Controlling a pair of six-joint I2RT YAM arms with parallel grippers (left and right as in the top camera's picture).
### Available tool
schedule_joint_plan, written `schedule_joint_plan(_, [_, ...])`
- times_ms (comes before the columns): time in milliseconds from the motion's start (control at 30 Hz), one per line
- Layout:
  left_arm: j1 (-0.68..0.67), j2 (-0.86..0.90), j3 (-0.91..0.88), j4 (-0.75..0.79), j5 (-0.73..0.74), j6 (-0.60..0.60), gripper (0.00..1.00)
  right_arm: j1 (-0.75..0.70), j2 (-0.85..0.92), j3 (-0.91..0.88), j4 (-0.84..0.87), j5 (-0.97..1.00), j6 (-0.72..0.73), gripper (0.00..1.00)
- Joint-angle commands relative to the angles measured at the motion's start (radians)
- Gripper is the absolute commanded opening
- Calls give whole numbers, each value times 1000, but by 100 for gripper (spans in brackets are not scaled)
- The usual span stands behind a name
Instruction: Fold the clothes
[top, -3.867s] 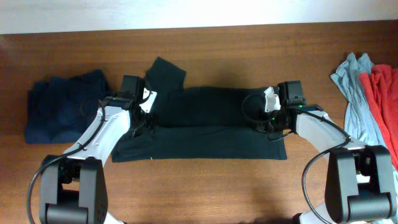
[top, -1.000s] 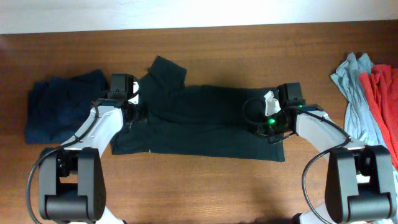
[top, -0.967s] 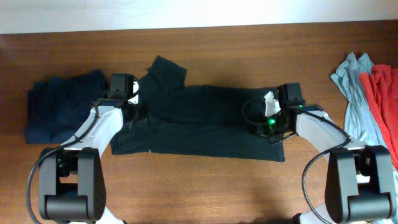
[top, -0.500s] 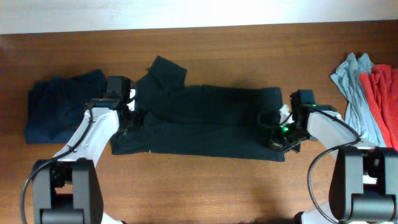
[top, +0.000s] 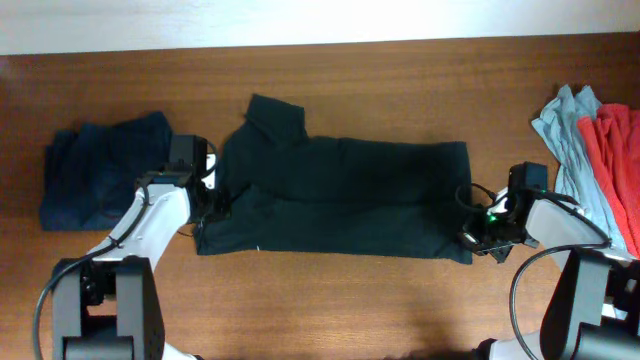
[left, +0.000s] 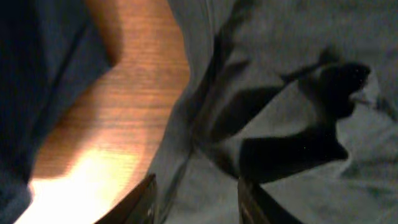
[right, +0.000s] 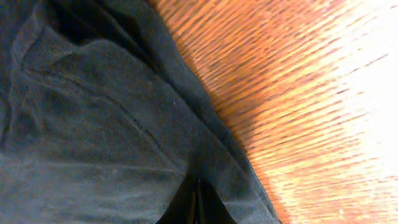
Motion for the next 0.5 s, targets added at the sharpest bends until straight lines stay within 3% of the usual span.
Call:
schedule_joint_plan(0, [-2,-17,-71,106,89,2,41,-28,63,-65,-4,255,13,4])
schedule_joint_plan(167, [-38,-16,-90,221,126,2,41,-28,63,-65,1,256,13,4])
schedule_joint_plan(367, [-36,-16,-67,462,126,-14,40,-28,63,-65,3,256,13,4])
schedule_joint_plan(467, [-36,-17,6,457,127,-13,40,-28,63,-65,3,256,12,4])
